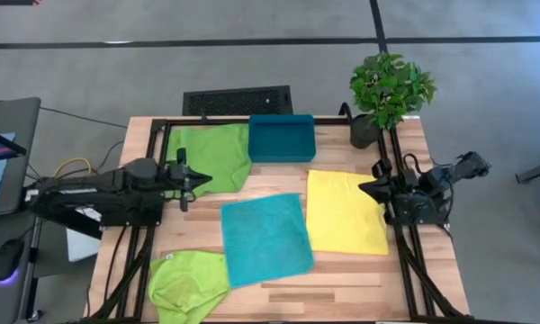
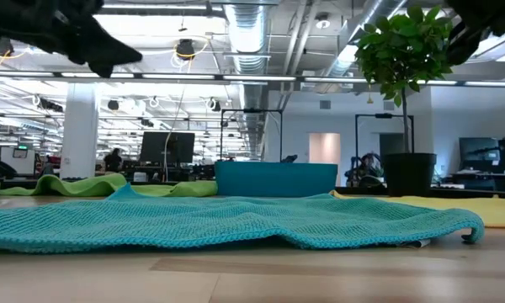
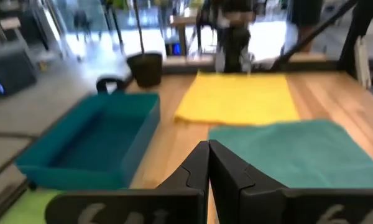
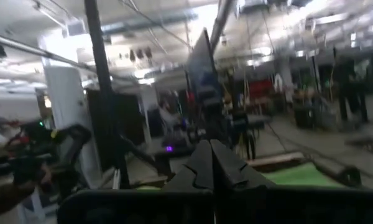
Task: Fold microfiber towels
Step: Fold the blue microfiber cloth
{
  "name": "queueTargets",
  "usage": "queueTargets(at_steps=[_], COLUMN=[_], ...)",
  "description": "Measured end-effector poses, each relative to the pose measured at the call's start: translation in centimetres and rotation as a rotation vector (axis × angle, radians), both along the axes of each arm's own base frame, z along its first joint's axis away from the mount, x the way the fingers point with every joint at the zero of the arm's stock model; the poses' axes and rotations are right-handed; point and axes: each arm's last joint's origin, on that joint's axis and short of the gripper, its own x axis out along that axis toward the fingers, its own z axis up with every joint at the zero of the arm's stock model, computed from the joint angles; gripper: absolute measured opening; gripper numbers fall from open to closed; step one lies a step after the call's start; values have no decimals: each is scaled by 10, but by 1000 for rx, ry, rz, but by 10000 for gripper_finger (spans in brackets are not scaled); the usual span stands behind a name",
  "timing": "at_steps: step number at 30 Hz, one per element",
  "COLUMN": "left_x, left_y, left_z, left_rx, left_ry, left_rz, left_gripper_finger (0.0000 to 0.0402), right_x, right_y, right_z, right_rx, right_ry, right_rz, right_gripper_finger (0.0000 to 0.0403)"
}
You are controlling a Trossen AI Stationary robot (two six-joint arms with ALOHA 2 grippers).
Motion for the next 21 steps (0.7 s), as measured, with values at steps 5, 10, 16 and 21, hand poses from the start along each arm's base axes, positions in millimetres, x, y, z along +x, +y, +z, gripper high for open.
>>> queueTargets(at_steps=[5, 10, 16, 21], left_x=[21, 37, 49, 50], left_y=[0, 2, 3, 4], left_z=[5, 7, 2, -9], left_rx=[-92, -185, -336, -470], left_ry=[147, 168, 154, 228], left_rz=[25, 49, 101, 169], left_gripper_finger=[0, 0, 0, 0], right_x=[-3, 1, 17, 36], right_y=[-2, -1, 5, 7], right_z=[17, 27, 31, 24], right_rx=[28, 53, 75, 164], right_ry=[149, 354, 574, 669], right_rz=[12, -10, -76, -150], right_gripper_finger=[3, 2, 2, 8])
